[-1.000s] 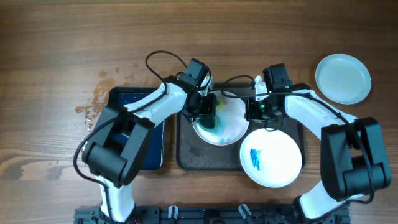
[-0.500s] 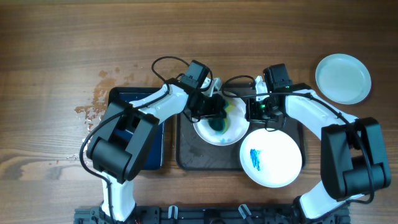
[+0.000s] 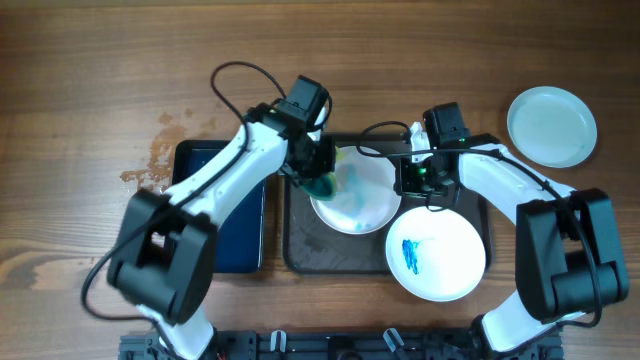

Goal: Clean dirty plates on tray and stack at the side
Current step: 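Keep scrubbing the plate held by the right gripper, then withdraw the sponge left, then lift the second plate with the right gripper and tilt it to drain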

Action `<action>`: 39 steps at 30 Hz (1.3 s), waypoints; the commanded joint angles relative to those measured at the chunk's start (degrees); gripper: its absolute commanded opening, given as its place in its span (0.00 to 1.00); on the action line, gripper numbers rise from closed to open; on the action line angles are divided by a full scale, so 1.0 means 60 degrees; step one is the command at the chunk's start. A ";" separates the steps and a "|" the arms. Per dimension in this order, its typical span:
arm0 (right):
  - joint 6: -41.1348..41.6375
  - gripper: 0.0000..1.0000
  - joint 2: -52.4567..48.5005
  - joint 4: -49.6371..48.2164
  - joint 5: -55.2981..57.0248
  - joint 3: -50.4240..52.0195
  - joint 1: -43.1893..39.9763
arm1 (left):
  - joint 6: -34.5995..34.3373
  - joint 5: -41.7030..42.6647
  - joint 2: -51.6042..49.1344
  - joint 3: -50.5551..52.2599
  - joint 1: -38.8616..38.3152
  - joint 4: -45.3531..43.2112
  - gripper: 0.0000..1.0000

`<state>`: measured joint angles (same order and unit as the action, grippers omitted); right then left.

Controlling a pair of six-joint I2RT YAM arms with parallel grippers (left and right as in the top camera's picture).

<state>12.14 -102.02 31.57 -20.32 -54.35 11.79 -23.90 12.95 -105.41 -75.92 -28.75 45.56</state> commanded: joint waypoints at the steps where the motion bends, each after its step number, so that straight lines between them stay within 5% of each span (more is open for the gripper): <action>1: 0.0080 0.05 -0.0098 -0.0055 0.0576 0.0018 -0.0036 | -0.0211 -0.1770 0.0557 -0.0193 0.0076 0.0656 0.04; 14: -0.0809 0.05 0.2725 0.1133 0.2659 -0.1719 0.0022 | -0.0630 -0.2488 0.0568 -0.0193 0.2065 0.3326 0.04; 21: -0.1151 0.05 0.4149 0.1880 0.6080 -0.1752 0.1064 | -0.0546 -0.2244 0.0568 -0.0193 0.2575 0.3195 0.04; 33: -0.3337 0.04 0.4182 0.2528 1.2189 -0.2033 0.3789 | -0.0302 -0.2240 0.0568 -0.0189 0.2572 0.2765 0.04; 39: -0.5858 0.05 0.4182 0.1341 1.4338 -0.2033 0.4772 | -0.0299 -0.2244 0.0568 -0.0189 0.2572 0.2674 0.04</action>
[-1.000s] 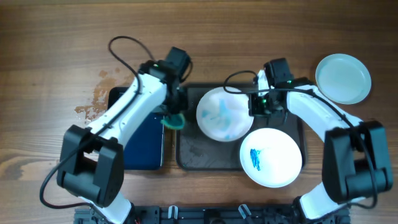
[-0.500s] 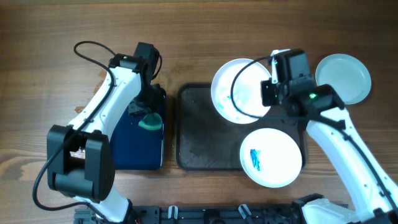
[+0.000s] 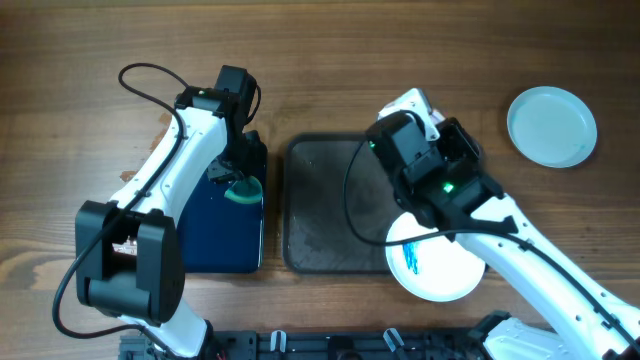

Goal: Clean dirty plates on tray and stack at the side
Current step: 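Lift the second plate with the right gripper and tilt it to drain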

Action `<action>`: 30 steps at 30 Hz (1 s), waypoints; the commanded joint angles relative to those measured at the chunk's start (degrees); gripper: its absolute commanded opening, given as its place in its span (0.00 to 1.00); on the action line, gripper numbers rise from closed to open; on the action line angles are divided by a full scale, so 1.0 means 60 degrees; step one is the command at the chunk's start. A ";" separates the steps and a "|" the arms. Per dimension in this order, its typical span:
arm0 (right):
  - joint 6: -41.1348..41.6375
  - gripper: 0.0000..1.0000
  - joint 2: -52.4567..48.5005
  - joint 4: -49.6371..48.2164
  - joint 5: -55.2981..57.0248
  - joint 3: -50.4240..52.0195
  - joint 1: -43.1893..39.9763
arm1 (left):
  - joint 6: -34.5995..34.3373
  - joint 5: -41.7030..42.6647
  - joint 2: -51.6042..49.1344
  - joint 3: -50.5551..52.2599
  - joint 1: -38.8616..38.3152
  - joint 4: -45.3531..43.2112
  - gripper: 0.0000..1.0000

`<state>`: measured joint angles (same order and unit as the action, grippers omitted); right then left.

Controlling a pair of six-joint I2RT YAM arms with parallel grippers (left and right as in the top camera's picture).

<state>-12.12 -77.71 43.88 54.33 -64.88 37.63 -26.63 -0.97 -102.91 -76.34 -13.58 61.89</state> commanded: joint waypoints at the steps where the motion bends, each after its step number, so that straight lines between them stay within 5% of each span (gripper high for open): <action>1: -0.2211 0.04 0.0131 -0.1013 0.2065 -0.0277 0.0586 | 0.0157 0.0076 0.0153 -0.0120 0.0044 -0.0047 0.04; 12: -0.5406 0.04 0.0033 -0.3333 0.3381 -0.0273 0.1596 | 0.0153 0.0080 0.0153 -0.0120 0.0044 -0.0058 0.04; 30: -0.5479 0.04 -0.0586 -0.4138 0.3479 -0.0266 0.1614 | 0.0153 0.0080 0.0153 -0.0120 0.0044 -0.0004 0.04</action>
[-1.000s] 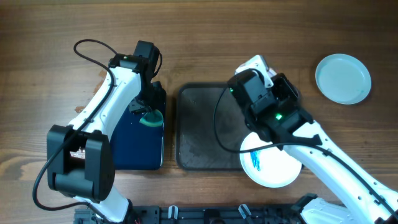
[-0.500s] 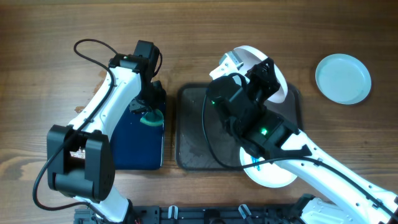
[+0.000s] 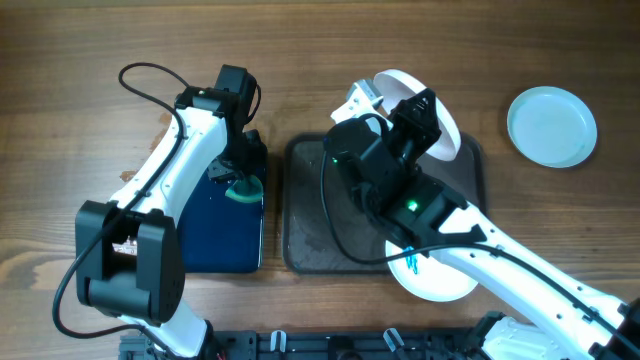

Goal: Clean dirty plates on tray and stack at the side
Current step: 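Lift the second plate with the right gripper and tilt it to drain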

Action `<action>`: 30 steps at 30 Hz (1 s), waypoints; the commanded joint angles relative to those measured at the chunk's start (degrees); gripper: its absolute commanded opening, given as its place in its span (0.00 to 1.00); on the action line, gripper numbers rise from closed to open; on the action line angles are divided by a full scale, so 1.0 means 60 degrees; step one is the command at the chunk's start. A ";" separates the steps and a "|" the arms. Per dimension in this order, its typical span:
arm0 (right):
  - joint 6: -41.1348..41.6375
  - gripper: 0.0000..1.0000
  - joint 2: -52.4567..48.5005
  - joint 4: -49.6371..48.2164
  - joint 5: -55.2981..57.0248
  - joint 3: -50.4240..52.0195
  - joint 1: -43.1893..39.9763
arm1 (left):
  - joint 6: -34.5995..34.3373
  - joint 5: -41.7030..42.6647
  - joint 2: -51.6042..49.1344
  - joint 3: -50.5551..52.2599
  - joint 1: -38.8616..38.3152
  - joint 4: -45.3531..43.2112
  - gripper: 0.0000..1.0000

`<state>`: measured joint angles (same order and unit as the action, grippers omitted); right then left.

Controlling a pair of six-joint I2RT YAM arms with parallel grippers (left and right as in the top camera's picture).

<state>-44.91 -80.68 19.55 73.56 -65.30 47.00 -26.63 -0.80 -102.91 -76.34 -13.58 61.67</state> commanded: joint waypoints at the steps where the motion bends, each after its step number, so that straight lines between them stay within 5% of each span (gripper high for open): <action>1: -0.0018 0.05 -0.0091 -0.0084 0.0273 -0.0197 0.0047 | 0.0153 0.0051 0.0153 -0.0120 0.0044 0.0040 0.04; 4: 0.0306 0.04 -0.0091 -0.0087 0.0266 -0.0197 0.0047 | 0.0153 0.0051 0.0153 -0.0120 0.0044 0.0040 0.04; 7: 0.3483 0.04 -0.0091 0.0692 -0.0987 -0.0193 -0.0171 | 0.0153 0.0051 0.0153 -0.0120 0.0044 0.0047 0.04; 11: 0.8739 0.04 -0.0091 0.2907 -0.7686 -0.0193 -0.1060 | 0.0157 0.0051 0.0153 -0.0120 0.0044 0.0047 0.04; 13: 0.9355 0.04 -0.0087 0.2892 -1.0619 -0.0208 -0.1738 | 0.0157 0.0051 0.0153 -0.0120 0.0044 0.0044 0.04; 14: 0.9777 0.05 -0.0087 0.2976 -1.0601 -0.0255 -0.1974 | 0.0157 0.0051 0.0153 -0.0120 0.0044 0.0040 0.04; 19: 1.0907 0.05 -0.0087 0.4772 -0.3920 -0.0459 -0.2463 | 0.0157 0.0051 0.0153 -0.0120 0.0044 0.0120 0.04; 21: 0.9085 0.05 -0.0062 0.4656 -0.5144 -0.0459 -0.2590 | 0.0153 0.0051 0.0153 -0.0120 0.0044 0.0117 0.04; 23: 0.8954 0.04 0.0004 0.3989 -0.7264 -0.0459 -0.2597 | 0.0149 0.0051 0.0153 -0.0120 0.0044 0.0113 0.04; 25: 1.0990 0.05 -0.0015 0.4375 -0.5064 -0.0492 -0.2535 | 0.0149 0.0058 0.0153 -0.0120 0.0044 0.0127 0.04; 27: 1.1398 0.05 -0.0164 0.5344 -0.1978 -0.0492 -0.2685 | 0.0153 0.0248 0.0153 -0.0120 0.0044 0.0255 0.04; 30: 1.0972 0.04 -0.0131 0.5275 -0.2459 -0.0517 -0.3005 | 0.0153 0.0262 0.0153 -0.0120 0.0044 0.0299 0.04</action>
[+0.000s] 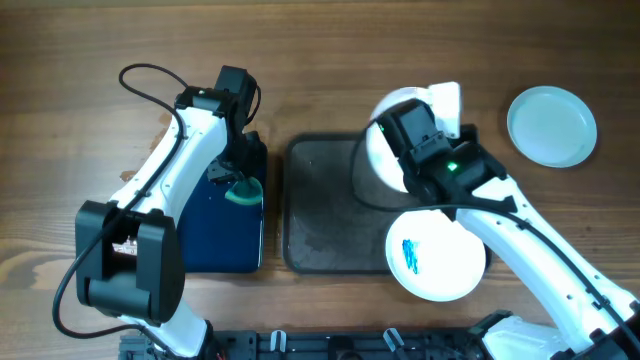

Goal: Clean dirty plates on tray and stack at the side
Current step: 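Lift the second plate with the right gripper and tilt it to drain, then carry the plate right and stack it on the cleaned plate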

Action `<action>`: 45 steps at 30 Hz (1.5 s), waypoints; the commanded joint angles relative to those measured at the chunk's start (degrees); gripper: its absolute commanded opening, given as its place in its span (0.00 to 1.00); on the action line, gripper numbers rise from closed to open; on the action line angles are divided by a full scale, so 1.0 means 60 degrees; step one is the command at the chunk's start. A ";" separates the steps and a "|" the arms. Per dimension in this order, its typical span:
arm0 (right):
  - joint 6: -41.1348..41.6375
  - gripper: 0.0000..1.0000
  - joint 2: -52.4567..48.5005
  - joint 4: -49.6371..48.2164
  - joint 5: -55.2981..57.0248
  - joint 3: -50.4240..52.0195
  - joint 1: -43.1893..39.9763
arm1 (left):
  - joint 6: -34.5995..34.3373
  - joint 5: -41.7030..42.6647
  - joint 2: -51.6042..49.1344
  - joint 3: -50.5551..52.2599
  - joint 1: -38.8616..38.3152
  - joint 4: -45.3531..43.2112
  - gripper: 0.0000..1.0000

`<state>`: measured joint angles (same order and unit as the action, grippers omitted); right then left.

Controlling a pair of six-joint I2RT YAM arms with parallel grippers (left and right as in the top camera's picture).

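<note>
My right gripper (432, 112) is raised over the right back part of the dark tray (320, 200), shut on a white plate (380, 150). The arm hides most of that plate. A second white plate (435, 255) with blue smears lies on the tray's front right corner. A pale clean plate (551, 125) rests on the table at the far right. My left gripper (237, 178) is shut on a green sponge (243, 191), held low over the right edge of a dark blue mat (215, 240).
The wooden table (80, 80) has a rough stained patch by the mat's back left corner. Cables loop from both arms over the table's back. The robot's base rail runs along the front edge.
My right gripper and its white plate have shifted to the right, from over the tray's back edge toward its right back corner. The left arm and sponge have not moved.
First my left gripper held the sponge on a white plate on the tray while the right gripper gripped its rim. Then the sponge was over the blue mat and the right arm was raised. After that the plate was up over the tray's back, and now farther right.
</note>
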<state>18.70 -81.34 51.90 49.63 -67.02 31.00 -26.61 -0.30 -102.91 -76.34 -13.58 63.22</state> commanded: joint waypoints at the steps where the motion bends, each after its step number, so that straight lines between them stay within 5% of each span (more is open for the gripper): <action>1: 0.0393 0.04 0.0029 -0.0375 -0.0146 -0.0295 -0.0342 | 0.0149 0.0178 0.0153 -0.0120 0.0044 0.0026 0.04; 4: -0.0069 0.04 0.0157 -0.1781 -0.6273 -0.0310 -0.0342 | 0.0146 0.0186 0.0153 -0.0120 0.0044 -0.0040 0.04; 5: 0.0714 0.05 0.0153 -0.2186 -0.6965 -0.0313 -0.0342 | 0.0149 0.0186 0.0153 -0.0120 0.0044 -0.0036 0.04; 9: 0.3362 0.04 0.0051 -0.0091 -0.1734 -0.0317 -0.0586 | 0.0153 0.0182 0.0153 -0.0120 0.0044 0.0091 0.04; 14: 0.2776 0.04 0.0026 -0.0200 -0.5111 -0.0313 -0.2630 | 0.0291 0.0189 0.0153 -0.0120 0.0044 -0.0029 0.04; 19: 0.2375 0.04 -0.0193 -0.0965 -0.8429 -0.0313 -0.6109 | 0.0295 0.0189 0.0153 -0.0120 0.0044 0.0011 0.04; 27: 0.2124 0.04 -0.2240 -0.1140 -0.9555 -0.0313 -1.0160 | 0.0295 0.0189 0.0153 -0.0120 0.0044 0.0015 0.04; 45: 0.3916 0.04 -0.4054 -0.3096 -0.9464 -0.0313 -1.1289 | 0.0295 0.0189 0.0153 -0.0120 0.0044 0.0135 0.04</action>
<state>39.46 -104.90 33.71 -7.68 -68.18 -35.07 -25.74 0.34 -102.91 -76.34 -13.58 63.94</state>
